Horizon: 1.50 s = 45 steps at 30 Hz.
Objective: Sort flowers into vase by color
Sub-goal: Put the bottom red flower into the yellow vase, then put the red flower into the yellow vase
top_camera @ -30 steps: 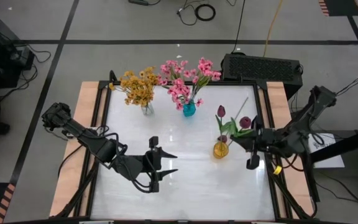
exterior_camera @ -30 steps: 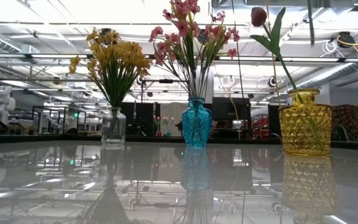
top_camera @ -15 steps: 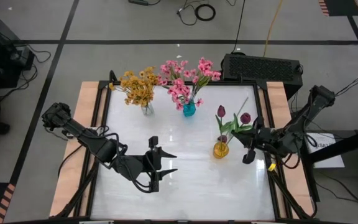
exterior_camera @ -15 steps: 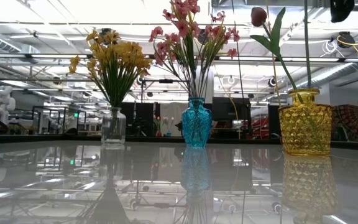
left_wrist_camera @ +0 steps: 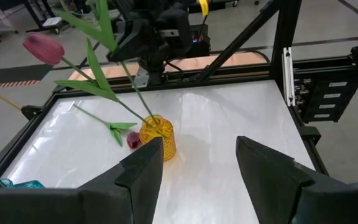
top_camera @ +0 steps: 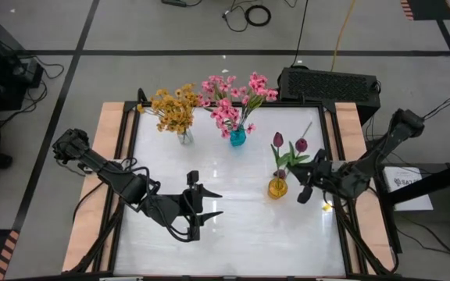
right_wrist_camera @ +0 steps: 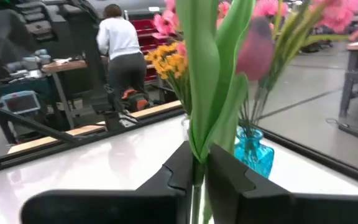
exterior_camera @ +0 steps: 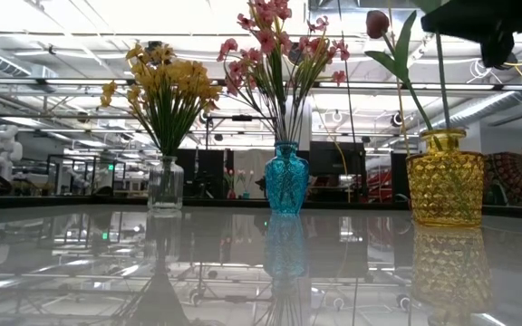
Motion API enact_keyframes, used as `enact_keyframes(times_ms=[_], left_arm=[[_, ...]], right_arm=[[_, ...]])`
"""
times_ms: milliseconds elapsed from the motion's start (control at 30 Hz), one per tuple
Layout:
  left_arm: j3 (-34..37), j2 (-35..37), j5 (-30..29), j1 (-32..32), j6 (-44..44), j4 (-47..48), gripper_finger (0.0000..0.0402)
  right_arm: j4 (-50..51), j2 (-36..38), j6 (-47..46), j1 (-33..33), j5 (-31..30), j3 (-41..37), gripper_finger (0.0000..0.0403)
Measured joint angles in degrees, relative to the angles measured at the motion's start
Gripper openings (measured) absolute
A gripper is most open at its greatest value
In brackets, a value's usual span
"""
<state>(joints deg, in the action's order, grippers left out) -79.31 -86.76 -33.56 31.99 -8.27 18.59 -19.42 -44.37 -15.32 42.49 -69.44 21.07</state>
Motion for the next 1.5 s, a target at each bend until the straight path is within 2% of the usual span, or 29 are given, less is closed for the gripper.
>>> enact_keyframes(times_ms=[300,600,700,767,900,1033,1133,1333,1500], left_arm=[[0.0,0.0,0.0,0.0,0.0,0.0,0.0209],[0.0,0.0,0.0,0.0,-0.3,1.5,0.0209],[0.0,0.0,0.0,0.0,-0.3,1.9,0.0209],[0.0,0.0,0.0,0.0,-0.4,1.9,0.0209],[0.0,0.0,0.0,0.0,-0.4,1.9,0.0209],[0.0,0.0,0.0,0.0,-0.4,1.9,0.0209],[0.0,-0.1,0.0,0.0,-0.4,1.9,0.0209],[0.0,-0.2,0.0,-0.6,-0.3,1.9,0.0209],[0.0,-0.2,0.1,-0.9,0.0,1.6,0.0209]], right_arm=[[0.5,-1.4,-2.0,-0.8,0.2,-0.4,0.0079],[3.4,1.2,0.4,2.5,0.4,1.2,0.0165],[11.9,4.2,0.6,5.6,0.5,5.0,0.0187],[21.2,6.2,-3.0,7.2,0.5,8.0,0.0195],[46.0,8.7,-18.0,8.9,2.5,12.7,0.0201],[66.4,9.1,-35.5,9.0,11.3,14.1,0.0199],[72.1,9.0,-42.2,9.0,17.4,14.1,0.0199],[75.7,8.5,-41.5,8.7,22.5,14.1,0.0199],[82.4,4.6,-43.2,4.8,26.0,14.1,0.0199]])
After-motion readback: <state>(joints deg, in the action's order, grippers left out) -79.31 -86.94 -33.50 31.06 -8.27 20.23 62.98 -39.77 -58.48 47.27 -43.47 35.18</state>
